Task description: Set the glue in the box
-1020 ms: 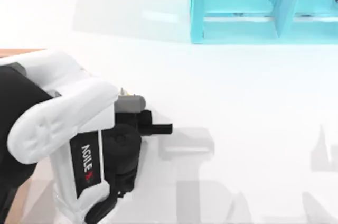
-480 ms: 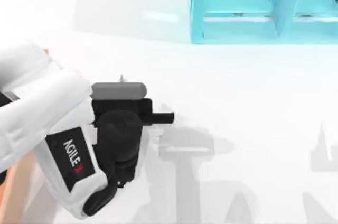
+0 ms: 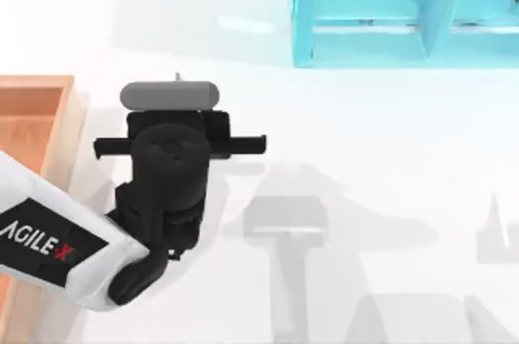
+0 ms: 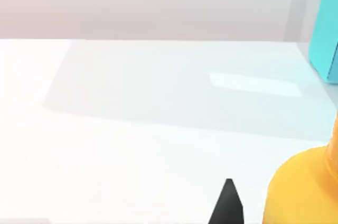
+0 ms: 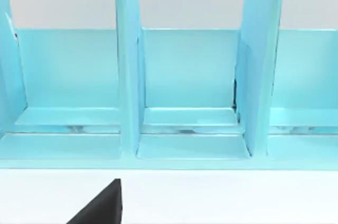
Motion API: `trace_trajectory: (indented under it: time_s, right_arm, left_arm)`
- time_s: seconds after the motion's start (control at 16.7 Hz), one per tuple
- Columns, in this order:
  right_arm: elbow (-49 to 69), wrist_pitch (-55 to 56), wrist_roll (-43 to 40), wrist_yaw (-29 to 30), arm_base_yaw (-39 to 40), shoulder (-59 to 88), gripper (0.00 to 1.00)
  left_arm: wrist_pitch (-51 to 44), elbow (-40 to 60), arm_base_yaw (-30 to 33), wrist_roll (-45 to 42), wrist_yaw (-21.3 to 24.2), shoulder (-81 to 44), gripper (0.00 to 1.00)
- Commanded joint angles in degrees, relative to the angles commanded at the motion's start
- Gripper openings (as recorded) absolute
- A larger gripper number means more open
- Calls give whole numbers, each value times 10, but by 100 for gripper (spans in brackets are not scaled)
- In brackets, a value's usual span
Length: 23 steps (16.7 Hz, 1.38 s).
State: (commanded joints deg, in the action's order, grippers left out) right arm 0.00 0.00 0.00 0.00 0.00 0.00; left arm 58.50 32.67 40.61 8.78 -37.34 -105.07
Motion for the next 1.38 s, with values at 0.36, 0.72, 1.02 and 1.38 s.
trace_trajectory:
  time_s: [0.36,0.72,1.02,1.38]
  right_arm:
    - [0,0,0,0,0,0,100]
    - [0,0,0,0,0,0,100]
    - [0,0,0,0,0,0,100]
    - [0,0,0,0,0,0,100]
  left_arm:
    - [-3,2,0,0,0,3,0]
    - [-76,48,-68,-111,70,14,0]
    - [-226,128,-200,-346,207,31,0]
    - [-457,240,-390,-679,408,51,0]
